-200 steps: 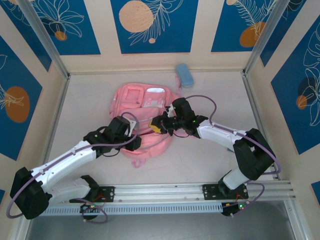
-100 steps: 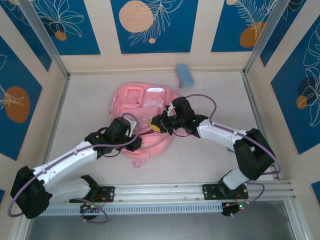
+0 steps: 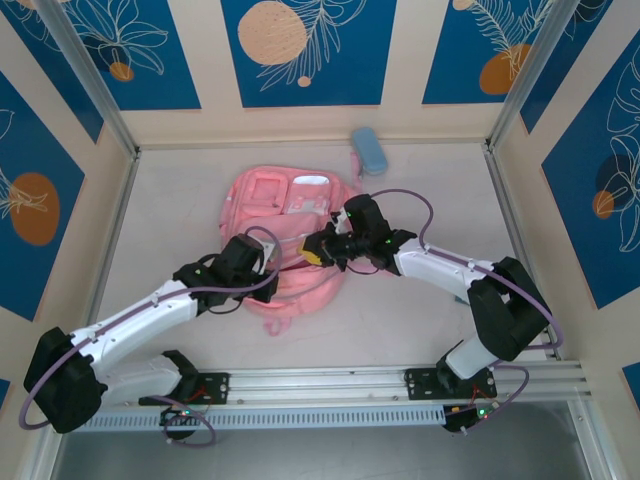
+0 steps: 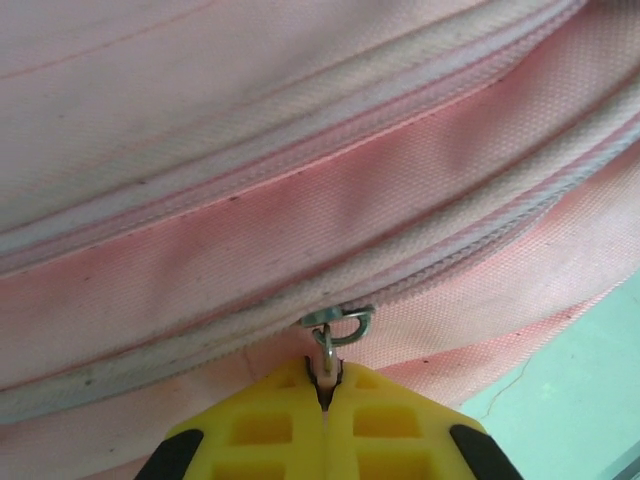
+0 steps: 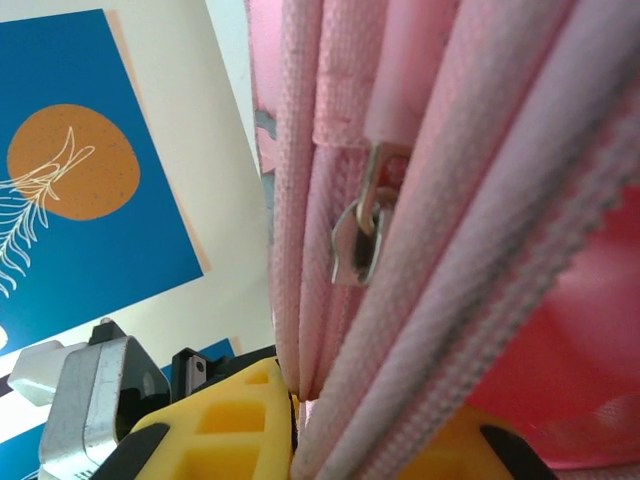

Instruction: Pack the student bag

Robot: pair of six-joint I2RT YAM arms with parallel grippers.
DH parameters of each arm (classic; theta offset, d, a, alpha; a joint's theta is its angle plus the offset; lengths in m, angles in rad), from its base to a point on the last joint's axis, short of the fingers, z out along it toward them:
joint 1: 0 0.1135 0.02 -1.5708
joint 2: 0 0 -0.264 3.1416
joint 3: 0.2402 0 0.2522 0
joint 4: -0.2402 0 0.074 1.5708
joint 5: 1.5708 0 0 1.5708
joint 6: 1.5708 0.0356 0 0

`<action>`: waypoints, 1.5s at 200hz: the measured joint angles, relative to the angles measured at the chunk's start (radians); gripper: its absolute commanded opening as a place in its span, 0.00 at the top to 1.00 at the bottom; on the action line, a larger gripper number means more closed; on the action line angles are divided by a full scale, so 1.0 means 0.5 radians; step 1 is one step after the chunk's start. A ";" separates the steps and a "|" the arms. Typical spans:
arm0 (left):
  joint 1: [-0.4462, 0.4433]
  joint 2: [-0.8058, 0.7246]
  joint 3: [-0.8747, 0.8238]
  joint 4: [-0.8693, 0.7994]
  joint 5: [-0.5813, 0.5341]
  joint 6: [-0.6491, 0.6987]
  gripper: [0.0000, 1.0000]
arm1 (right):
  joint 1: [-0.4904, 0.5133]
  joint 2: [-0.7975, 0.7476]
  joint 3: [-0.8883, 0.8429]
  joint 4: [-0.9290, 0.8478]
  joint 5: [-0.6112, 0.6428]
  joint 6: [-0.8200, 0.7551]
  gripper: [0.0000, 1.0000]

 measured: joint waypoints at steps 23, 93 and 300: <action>-0.005 -0.016 0.011 -0.029 -0.023 0.008 1.00 | 0.001 -0.029 0.000 -0.068 0.050 -0.032 0.94; 0.004 -0.030 0.072 -0.143 -0.197 -0.010 1.00 | -0.044 -0.188 -0.011 -0.284 0.215 -0.088 1.00; 0.078 0.175 0.024 0.317 0.360 0.036 0.52 | -0.154 -0.229 -0.050 -0.266 0.113 -0.105 1.00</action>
